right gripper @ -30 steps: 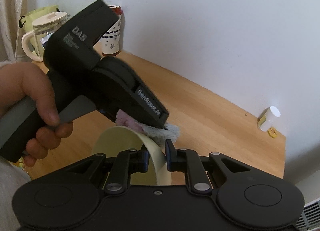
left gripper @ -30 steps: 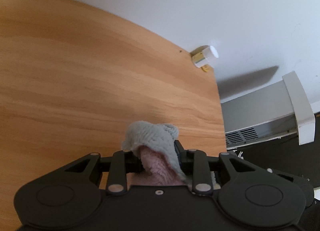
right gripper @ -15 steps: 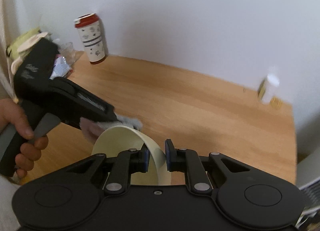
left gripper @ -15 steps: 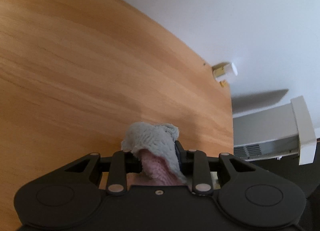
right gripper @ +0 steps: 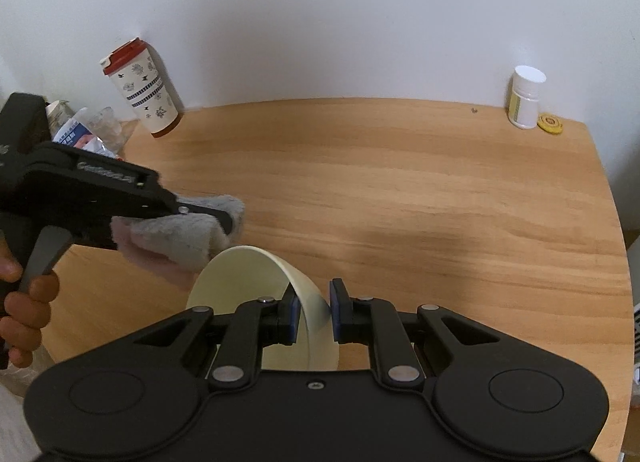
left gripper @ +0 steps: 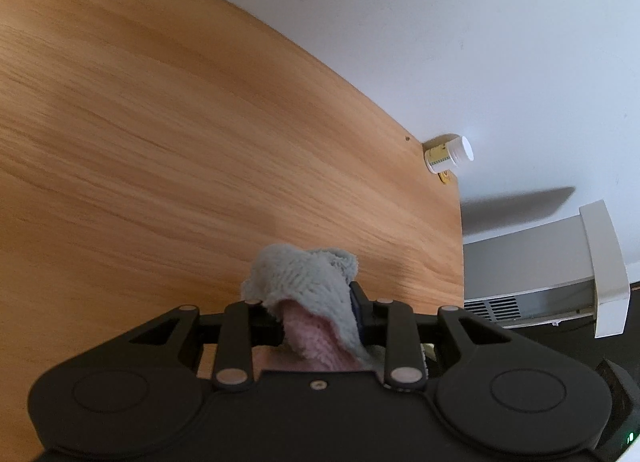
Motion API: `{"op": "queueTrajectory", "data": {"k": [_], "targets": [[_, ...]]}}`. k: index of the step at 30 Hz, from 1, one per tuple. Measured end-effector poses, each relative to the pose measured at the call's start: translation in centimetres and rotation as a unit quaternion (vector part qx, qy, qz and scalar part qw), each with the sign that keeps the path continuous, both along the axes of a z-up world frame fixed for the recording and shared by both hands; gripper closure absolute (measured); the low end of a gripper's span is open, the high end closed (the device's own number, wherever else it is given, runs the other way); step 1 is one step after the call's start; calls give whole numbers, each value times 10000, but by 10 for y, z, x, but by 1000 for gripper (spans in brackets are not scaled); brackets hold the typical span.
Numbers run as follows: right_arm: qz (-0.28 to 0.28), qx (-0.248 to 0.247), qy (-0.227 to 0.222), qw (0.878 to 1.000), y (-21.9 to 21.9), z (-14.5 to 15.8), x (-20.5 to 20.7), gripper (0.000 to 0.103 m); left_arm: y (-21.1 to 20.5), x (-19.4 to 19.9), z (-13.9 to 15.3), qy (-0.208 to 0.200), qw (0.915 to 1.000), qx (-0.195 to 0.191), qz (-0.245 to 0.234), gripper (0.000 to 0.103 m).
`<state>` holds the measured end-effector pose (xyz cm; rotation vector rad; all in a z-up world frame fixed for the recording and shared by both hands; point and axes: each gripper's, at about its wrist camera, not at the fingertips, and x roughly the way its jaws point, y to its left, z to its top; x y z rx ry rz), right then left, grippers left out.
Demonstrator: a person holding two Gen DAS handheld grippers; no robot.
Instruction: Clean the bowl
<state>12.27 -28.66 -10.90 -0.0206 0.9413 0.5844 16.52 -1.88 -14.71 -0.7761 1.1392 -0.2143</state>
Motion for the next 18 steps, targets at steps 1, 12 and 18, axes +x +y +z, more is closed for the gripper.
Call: {"op": "queueTrajectory", "data": {"k": [1,12,18], "targets": [[61,-72,-82,9999,3,1,-1,88,-2,2,-1,6,10000,-3,-25,75],[59,-537,-123,9985,4,3,2,92,-7,7,-5,17,10000,-44,-18,75],[-223,-490,233,9983,-13,-5,5,95,-4,5,-5,3,9999,-76,111,75]]}}
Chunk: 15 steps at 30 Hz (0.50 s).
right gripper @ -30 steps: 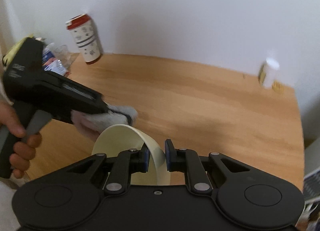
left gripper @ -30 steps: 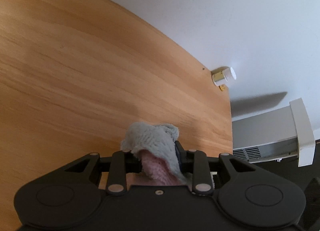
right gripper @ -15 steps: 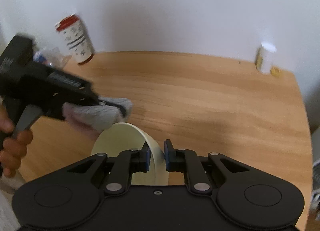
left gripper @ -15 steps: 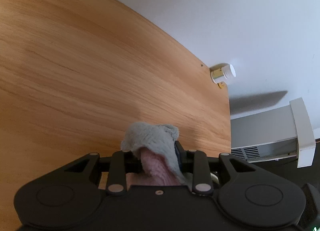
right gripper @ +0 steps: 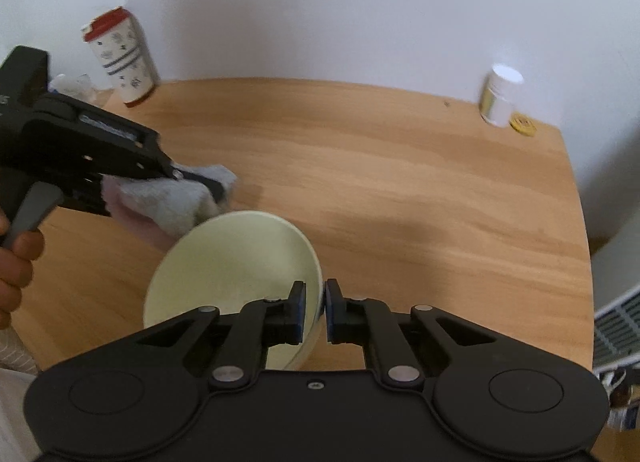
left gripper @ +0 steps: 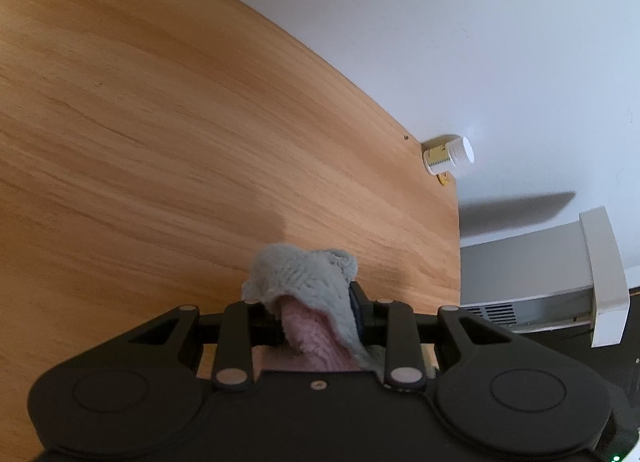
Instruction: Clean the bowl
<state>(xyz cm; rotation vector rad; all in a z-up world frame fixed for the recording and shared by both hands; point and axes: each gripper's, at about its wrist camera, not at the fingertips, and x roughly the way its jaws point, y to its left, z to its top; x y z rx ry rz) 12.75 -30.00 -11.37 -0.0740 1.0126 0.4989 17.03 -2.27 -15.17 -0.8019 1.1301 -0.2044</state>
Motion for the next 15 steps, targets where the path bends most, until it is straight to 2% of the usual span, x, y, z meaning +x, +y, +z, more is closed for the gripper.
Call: {"op": "queueTrajectory", "data": {"k": [1,5,10,11,12,13,15], "targets": [[-64,78,70,9999,-5,-2,0,98,1,0,1,-13,10000,14,7,75],[-125,146,152,9997,-10,-4,-3,97,7,-5,8,-86,9999,0,51,75],[-128,314,391,9987,-16,-8,3,91,6,-9,15,-202,9998,42,47,75],[-82,383,466,9981,-19,-8,5,78,6,-10,16,-210,9998,45,46,75],[-4,482,591,9971,-20,-10,10,61,6,-11,17,-221,9997,49,45,75],[47,527,631,9966,-21,-11,14,56,6,-12,17,-228,9997,52,44,75],[242,537,684,9959,-16,-14,25,56,6,-15,15,-202,9998,62,67,75]]}}
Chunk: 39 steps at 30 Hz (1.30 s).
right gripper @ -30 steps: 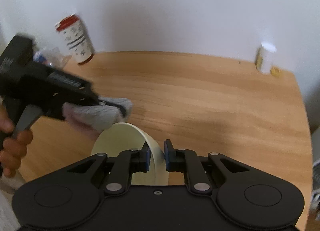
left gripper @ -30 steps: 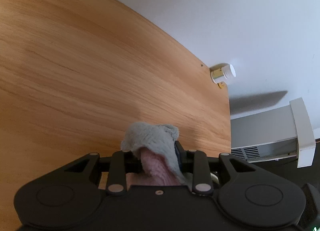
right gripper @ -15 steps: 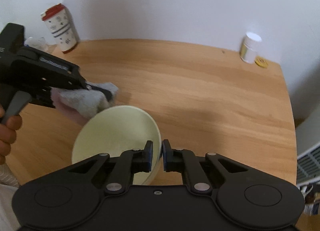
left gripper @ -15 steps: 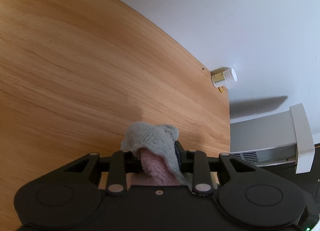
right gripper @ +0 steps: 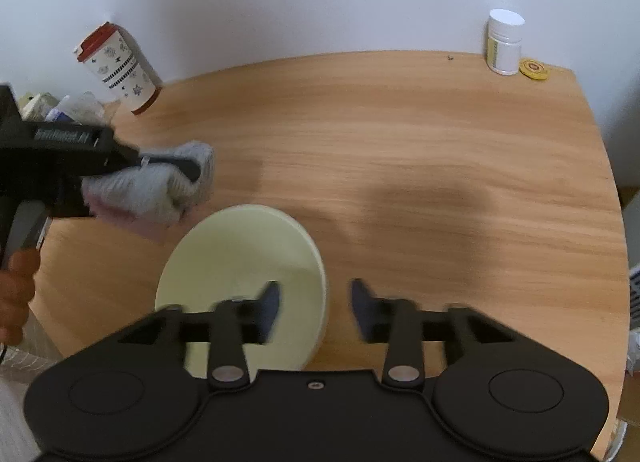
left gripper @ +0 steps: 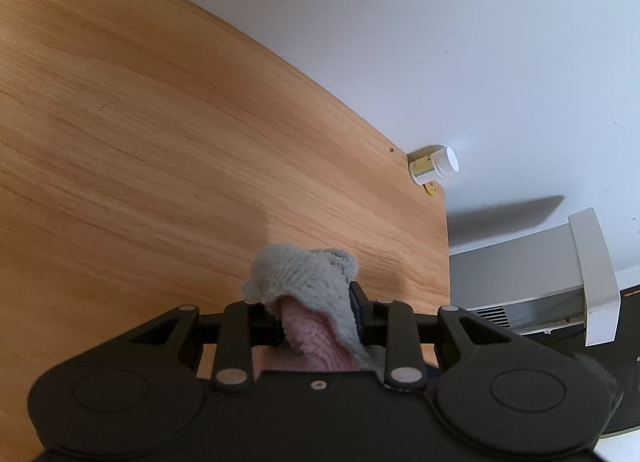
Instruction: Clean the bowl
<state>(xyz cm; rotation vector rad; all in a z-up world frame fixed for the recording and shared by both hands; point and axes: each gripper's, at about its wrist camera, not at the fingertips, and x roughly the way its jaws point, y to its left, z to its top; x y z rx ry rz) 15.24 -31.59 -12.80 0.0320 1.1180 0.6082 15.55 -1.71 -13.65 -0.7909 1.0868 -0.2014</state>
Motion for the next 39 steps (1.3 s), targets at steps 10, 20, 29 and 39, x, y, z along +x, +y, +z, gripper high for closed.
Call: {"op": "queueTrajectory", "data": {"k": [10,20,29,39], "targets": [[1392,95,485,9890,30,-24,44,66,12,-9,-2,24,9994,35,358,75],[1848,100,640,9806,32,-28,45,84,21,-17,-3,57,9975,93,704,75],[2128,-860,-875,9694,53,5,6,91,18,-9,4,-79,9984,129,540,75],[2255,-1452,-2455,9316,61,48,-40,89,-2,15,20,-386,9975,-565,182,75]]}}
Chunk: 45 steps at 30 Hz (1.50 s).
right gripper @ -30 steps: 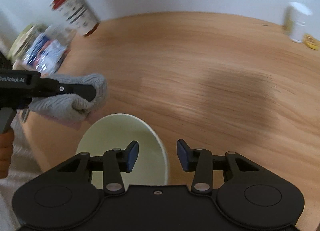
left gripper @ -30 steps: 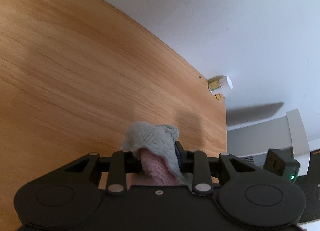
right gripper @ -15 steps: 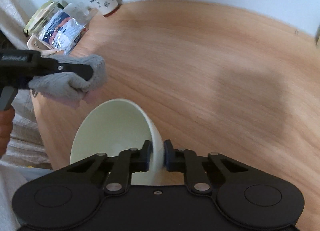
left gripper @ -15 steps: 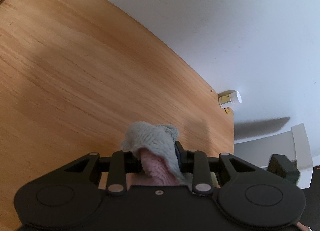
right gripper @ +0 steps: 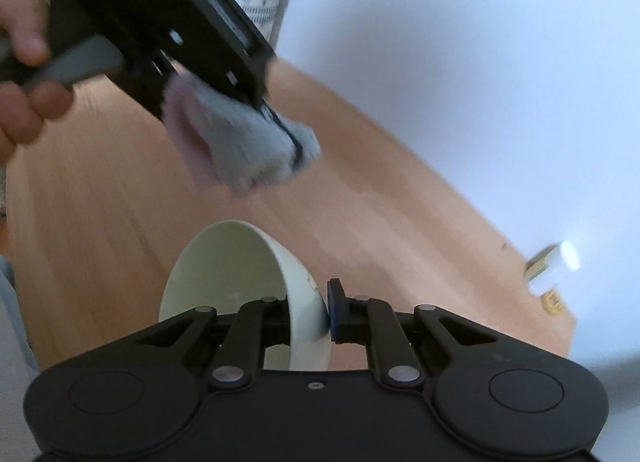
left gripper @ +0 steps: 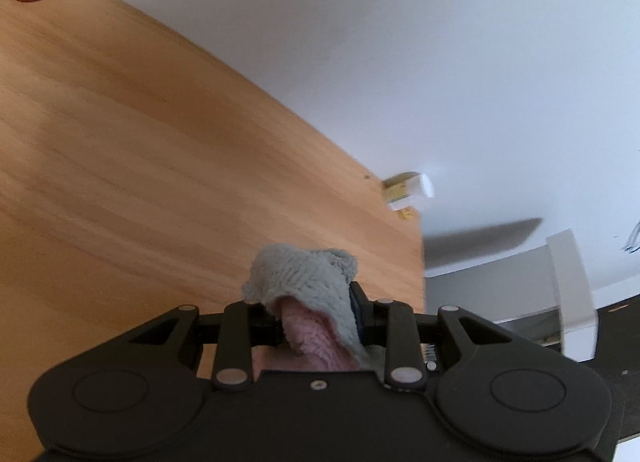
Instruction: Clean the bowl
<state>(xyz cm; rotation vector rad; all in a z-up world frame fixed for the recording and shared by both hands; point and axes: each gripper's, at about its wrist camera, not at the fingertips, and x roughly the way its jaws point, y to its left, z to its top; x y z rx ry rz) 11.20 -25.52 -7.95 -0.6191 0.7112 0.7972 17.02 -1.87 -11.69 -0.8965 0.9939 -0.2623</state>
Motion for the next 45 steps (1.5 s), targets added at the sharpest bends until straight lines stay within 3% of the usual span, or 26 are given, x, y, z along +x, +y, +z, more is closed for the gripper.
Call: {"op": "queueTrajectory", "data": {"k": [2,7,13,16,20,25,32,37,39,45], "targets": [[52,4,-200,9998,2,10,-5,89,-6,6,3,-66,9995,-299,-118,75],[-51,-84,-539,9985,9,25,-7,89,-24,18,13,-236,9975,-392,-537,75],[-357,-7,-641,9973,7,34,-4,89,-40,13,25,-456,9956,304,-755,75],[-432,-26,-614,9972,6,36,-3,88,-48,9,28,-614,9907,712,-979,74],[-497,-60,-574,9971,6,34,-3,87,-46,1,22,-592,9883,950,-1032,74],[-678,-142,-494,9964,5,30,0,87,-25,-13,14,-329,9915,858,-926,74],[-751,73,-363,9965,15,37,6,87,-23,-15,23,-384,9965,215,-704,74],[-749,233,-351,9963,19,44,11,87,-33,-11,31,-555,9948,143,-840,74],[-751,244,-410,9960,19,46,13,87,-28,-8,23,-452,9962,-58,-740,74],[-852,207,-478,9950,16,48,22,86,-16,-11,3,-214,9982,-170,-537,73]]}}
